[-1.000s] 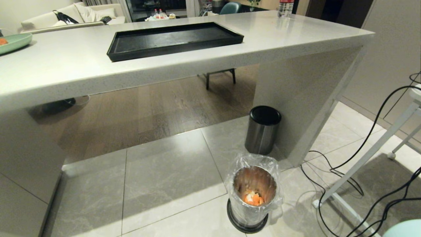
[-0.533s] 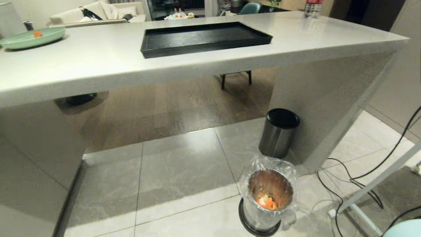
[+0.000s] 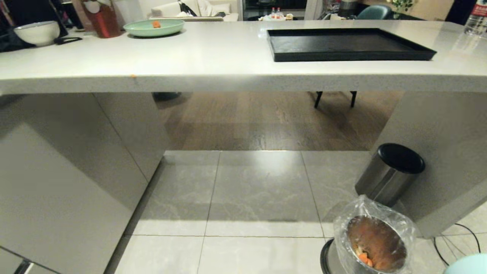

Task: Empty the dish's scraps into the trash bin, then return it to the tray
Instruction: Put the bowl back to the table

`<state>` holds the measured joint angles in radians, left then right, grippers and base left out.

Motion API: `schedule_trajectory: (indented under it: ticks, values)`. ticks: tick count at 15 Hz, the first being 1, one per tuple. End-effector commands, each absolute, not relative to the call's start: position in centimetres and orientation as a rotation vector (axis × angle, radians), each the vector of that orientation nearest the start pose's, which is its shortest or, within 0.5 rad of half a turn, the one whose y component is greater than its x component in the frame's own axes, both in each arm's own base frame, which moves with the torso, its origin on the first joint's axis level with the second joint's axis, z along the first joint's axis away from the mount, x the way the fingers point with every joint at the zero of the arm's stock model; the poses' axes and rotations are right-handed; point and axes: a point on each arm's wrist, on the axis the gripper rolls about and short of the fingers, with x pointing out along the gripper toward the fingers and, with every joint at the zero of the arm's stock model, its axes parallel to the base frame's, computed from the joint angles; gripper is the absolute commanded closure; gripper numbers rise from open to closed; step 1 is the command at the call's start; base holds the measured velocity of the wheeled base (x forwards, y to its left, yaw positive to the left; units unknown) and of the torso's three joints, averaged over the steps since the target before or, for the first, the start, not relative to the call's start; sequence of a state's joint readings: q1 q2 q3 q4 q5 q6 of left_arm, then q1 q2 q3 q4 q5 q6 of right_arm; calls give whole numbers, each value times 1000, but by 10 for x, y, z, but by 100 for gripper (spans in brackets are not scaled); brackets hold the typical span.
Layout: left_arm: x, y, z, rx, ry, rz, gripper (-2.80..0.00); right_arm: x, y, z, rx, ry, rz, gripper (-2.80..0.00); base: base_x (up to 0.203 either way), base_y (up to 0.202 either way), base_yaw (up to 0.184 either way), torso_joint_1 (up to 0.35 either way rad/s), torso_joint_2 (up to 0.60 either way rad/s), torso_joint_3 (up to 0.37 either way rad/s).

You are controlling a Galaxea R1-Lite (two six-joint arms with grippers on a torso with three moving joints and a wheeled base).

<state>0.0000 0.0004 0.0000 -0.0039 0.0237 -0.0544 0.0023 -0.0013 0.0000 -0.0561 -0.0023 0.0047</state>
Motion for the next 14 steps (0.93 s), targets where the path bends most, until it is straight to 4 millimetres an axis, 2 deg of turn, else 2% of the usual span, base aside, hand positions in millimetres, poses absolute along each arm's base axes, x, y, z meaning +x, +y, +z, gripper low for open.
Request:
schedule_trajectory:
  ticks: [1,14]
  values:
    - [-23,1,76,-55,-4,24,0,-23,0,81,6,-57,0,0,1,-6,64,4,2,-1]
    - [-23,1,76,-54,-4,23,0,-23,0,81,6,-57,0,0,0,0,0,0,0,0]
